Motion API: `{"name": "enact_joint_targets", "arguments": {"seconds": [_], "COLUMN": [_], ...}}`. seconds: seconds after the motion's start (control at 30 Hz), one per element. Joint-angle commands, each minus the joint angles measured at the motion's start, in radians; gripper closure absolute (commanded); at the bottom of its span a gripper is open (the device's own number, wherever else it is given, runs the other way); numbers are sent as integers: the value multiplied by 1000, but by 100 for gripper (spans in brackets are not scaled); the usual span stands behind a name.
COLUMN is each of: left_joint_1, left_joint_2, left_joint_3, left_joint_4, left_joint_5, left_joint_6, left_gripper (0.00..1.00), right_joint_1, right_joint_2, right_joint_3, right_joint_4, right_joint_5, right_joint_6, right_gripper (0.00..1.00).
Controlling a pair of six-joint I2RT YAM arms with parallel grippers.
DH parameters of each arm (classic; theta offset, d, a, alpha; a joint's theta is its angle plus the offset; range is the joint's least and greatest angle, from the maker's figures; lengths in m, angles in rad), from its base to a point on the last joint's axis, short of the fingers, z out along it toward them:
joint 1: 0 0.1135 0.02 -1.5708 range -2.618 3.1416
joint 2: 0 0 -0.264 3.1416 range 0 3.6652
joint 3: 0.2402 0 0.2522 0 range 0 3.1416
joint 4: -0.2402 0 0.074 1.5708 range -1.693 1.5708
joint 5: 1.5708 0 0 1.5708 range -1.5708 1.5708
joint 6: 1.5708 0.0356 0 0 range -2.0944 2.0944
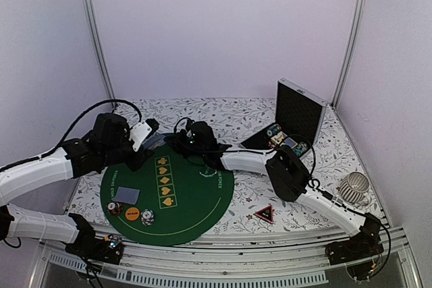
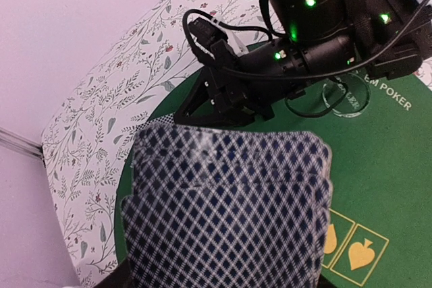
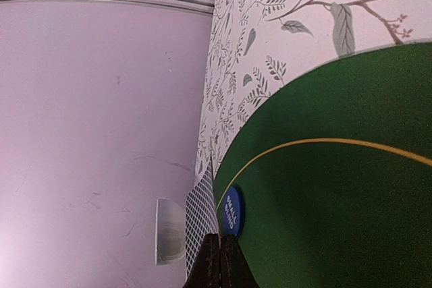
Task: Distribute texas hold em gaming equipment
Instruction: Distribute the poker card in the small blind area.
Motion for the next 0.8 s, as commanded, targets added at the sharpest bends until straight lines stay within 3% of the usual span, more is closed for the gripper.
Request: {"name": "enact_joint_targets", "arguments": {"seconds": [0.0,0.2,0.47,0.57,0.6,0.63,0.67,0.77], "left_joint_1": [14,17,19,19,19,19,19,19], "left_joint_2": [-11,-10,-17,-10,-7,-5,-3,-2], "left_joint_3": [29,29,29,29,32,34,35,36], "left_joint_4": [11,10,11,11,10,11,11,11], "left_joint_5": [14,19,25,29,33,35,36,38], "left_joint_6": [-13,-13,-13,-13,-14,-15,-15,-15], "left_gripper": [51,51,51,51,51,51,51,51], "right_joint_1": [23,24,22,20,19,19,17,-2], "right_joint_2": [15,21,-8,-57,-73,-91,-108,-181], "right_joint_3": [30,29,-4,-45,-56,-60,-63,-103], "right_joint_4": [-17,-20,-35,-46,-54,-64,-74,-91], "right_joint_5": [81,104,100,89,87,85,84,71], "right_joint_6": [-78,-71,-60,-60,-75,-92,-129,-206], "right_gripper": [98,95,67,51,37,13,1,1]}}
